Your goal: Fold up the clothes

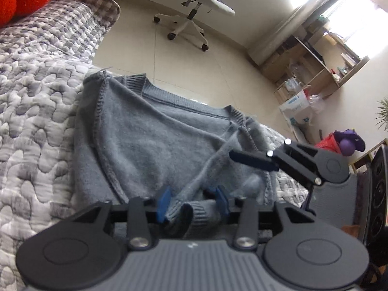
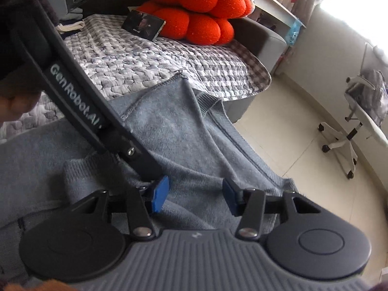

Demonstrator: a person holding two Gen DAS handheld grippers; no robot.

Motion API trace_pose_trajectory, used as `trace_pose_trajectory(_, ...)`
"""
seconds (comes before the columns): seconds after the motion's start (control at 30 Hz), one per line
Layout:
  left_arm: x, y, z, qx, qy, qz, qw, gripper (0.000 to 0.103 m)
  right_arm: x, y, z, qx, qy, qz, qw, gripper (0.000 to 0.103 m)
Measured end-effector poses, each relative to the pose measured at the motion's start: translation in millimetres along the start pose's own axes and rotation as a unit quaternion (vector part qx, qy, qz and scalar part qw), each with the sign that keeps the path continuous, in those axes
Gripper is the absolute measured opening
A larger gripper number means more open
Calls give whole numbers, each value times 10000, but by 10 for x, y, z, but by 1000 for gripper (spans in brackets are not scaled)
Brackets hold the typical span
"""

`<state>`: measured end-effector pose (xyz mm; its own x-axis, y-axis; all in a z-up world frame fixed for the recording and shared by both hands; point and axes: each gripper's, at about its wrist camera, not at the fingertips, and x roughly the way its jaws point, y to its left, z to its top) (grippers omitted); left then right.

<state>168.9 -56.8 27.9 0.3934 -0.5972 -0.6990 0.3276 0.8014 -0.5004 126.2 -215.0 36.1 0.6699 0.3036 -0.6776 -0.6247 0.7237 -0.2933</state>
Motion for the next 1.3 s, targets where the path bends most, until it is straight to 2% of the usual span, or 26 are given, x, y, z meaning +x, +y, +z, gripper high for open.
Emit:
trace_pose_trajectory(0.2, 4, -54, -16, 154, -28, 60, 9999, 41, -144, 41, -140, 59, -137, 77, 9999, 53)
trace_pose_trajectory(0.3, 24, -49, -10, 139, -4, 86, 9999, 19, -206, 26, -200, 154, -207, 134, 9996, 53)
trace_pose_trajectory(0.5, 58, -76, -29, 274, -27, 248, 9993, 3, -229, 66, -240, 226, -340, 58, 9992, 53)
trace_pose_trajectory(0.6, 11, -170, -27, 562, -239, 578, 9965, 2, -253, 88, -231, 221, -427, -111, 9988, 53)
trace_pose_trajectory(0.7, -121, -281, 39, 907, -658, 1040, 9882, 2, -327, 23, -245, 392, -566, -377, 9969, 57)
trace_pose_trajectory(0.77, -258, -299, 159, 861, -1031, 1133, 9844, 2, -376, -56, -291, 593, -586, -602, 9947, 57)
trace_pose_trajectory(0.87, -324, -324, 316, 897, -1438, 1150, 9788, 2, -378, -185, -359, 918, -531, -626, 9924, 57)
trace_pose_trajectory(0.97, -94, -291, 418, 964, -1309, 1474, 9756, 2, -324, -257, -386, 1135, -326, -832, 9895, 57)
trace_pose_trajectory(1.07, 89, -226, 469, 960, -1241, 1626, 9741, 2, -287, -325, -360, 1296, -315, -820, 9877, 57)
trace_pose_trajectory(1.3, 140, -176, 429, 920, -1292, 1688, 9728, 2, 56, -765, -191, 1645, 48, -853, 9827, 57)
